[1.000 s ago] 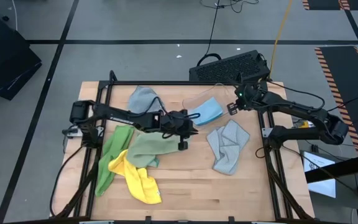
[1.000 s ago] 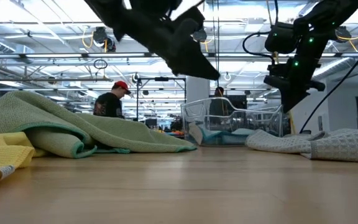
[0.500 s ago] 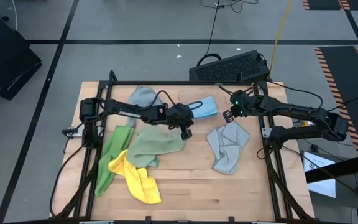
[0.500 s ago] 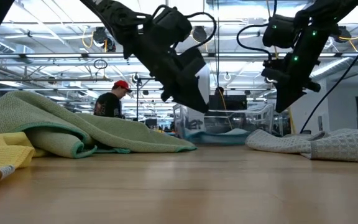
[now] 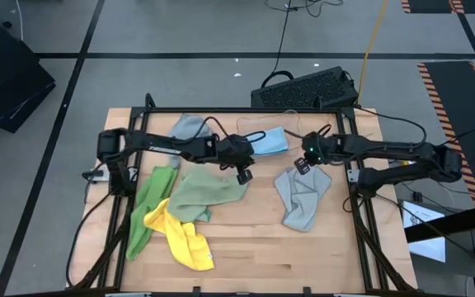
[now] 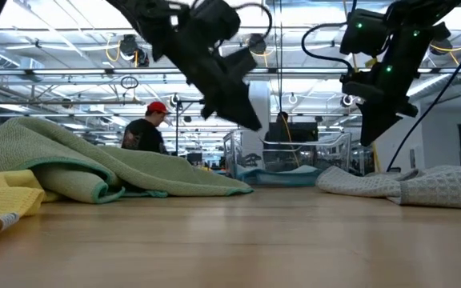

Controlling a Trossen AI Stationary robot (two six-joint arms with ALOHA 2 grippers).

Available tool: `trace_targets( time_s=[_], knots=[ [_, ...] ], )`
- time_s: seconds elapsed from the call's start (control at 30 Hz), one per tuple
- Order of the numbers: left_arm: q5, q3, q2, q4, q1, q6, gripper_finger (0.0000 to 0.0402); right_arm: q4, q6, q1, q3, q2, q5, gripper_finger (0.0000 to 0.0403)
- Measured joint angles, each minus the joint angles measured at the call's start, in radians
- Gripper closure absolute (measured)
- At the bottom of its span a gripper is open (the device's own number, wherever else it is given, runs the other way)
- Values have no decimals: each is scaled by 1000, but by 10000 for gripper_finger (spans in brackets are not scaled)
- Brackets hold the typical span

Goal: Fold microfiber towels
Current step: Adjust the transparent bin

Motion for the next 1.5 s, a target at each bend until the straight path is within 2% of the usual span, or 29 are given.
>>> trace_targets(
  time_s=[0.23,0.33,0.57,0.77,0.87,1.3,1.5],
  knots=[
    [-232,-2,-67,-267,-26,-60,360,158,14,139,-39,0,1,403],
    [-269,-1,-65,-331,-4,-105,360,277,-32,190,-83,0,2,403],
    [-252,-1,-50,-306,57,-117,360,482,-147,278,-174,0,75,403],
    [-209,-3,-21,-270,116,-110,360,603,-234,336,-219,0,77,403],
    [-198,-1,-4,-195,134,-77,360,624,-260,363,-230,0,78,403],
    [-181,-2,22,21,207,-5,360,744,-264,454,-287,0,76,403],
    [-160,-1,16,-11,213,-55,360,772,-217,505,-287,0,94,403]
  ],
)
